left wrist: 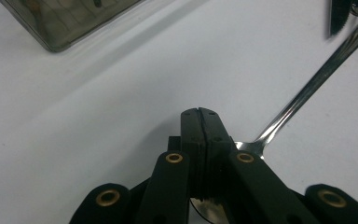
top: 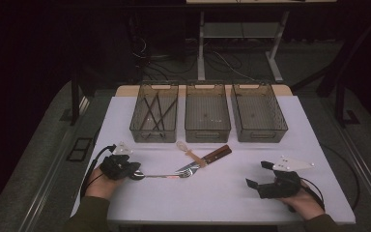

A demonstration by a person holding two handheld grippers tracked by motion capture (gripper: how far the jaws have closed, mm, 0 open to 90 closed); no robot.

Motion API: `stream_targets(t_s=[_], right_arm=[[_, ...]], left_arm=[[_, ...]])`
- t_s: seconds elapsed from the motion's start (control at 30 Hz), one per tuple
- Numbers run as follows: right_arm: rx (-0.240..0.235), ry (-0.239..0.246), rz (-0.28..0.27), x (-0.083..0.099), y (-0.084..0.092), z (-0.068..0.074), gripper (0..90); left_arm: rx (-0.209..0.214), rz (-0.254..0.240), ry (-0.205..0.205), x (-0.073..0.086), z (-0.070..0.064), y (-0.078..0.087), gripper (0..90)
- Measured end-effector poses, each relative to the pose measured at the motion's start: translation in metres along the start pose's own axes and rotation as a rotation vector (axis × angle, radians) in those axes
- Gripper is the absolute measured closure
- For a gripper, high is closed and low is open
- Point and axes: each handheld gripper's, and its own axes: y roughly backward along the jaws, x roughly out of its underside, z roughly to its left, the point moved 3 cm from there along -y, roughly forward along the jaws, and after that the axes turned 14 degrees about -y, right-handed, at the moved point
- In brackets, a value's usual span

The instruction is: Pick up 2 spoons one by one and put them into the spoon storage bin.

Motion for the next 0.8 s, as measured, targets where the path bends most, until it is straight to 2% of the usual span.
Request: stream_targets(t_s=[0.17, 0.27, 0.3, 0.33, 0.47, 0.53, 0.7, 0.8], right_arm=[[0.001, 0.000, 0.000, 0.000, 0.000, 0.000, 11.1], [0.001, 0.000, 0.000, 0.000, 0.000, 0.000, 11.1], [0.001, 0.000, 0.001, 0.000, 0.000, 0.000, 11.1], [0.001, 0.000, 0.000, 0.000, 0.000, 0.000, 11.1], [0.001, 0.000, 0.000, 0.000, 0.000, -0.001, 11.1], [0.002, 0.002, 0.001, 0.000, 0.000, -0.001, 11.1], [0.001, 0.001, 0.002, 0.000, -0.001, 0.000, 11.1], [0.003, 0.002, 0.003, 0.000, -0.001, 0.000, 11.1]], left_arm=[[0.002, -0.009, 0.005, -0.002, -0.003, 0.002, 88.4], [-0.007, -0.033, 0.016, -0.003, -0.004, 0.006, 82.4], [-0.010, -0.041, 0.022, -0.003, -0.003, 0.008, 80.0], [-0.016, -0.067, 0.045, -0.004, -0.004, 0.008, 75.2], [-0.009, -0.083, 0.074, 0.001, -0.006, 0.016, 58.6], [-0.003, -0.077, 0.093, 0.005, -0.008, 0.017, 54.2], [0.026, -0.077, 0.135, 0.016, -0.007, 0.019, 50.6], [0.033, -0.078, 0.145, 0.019, -0.006, 0.019, 50.7]])
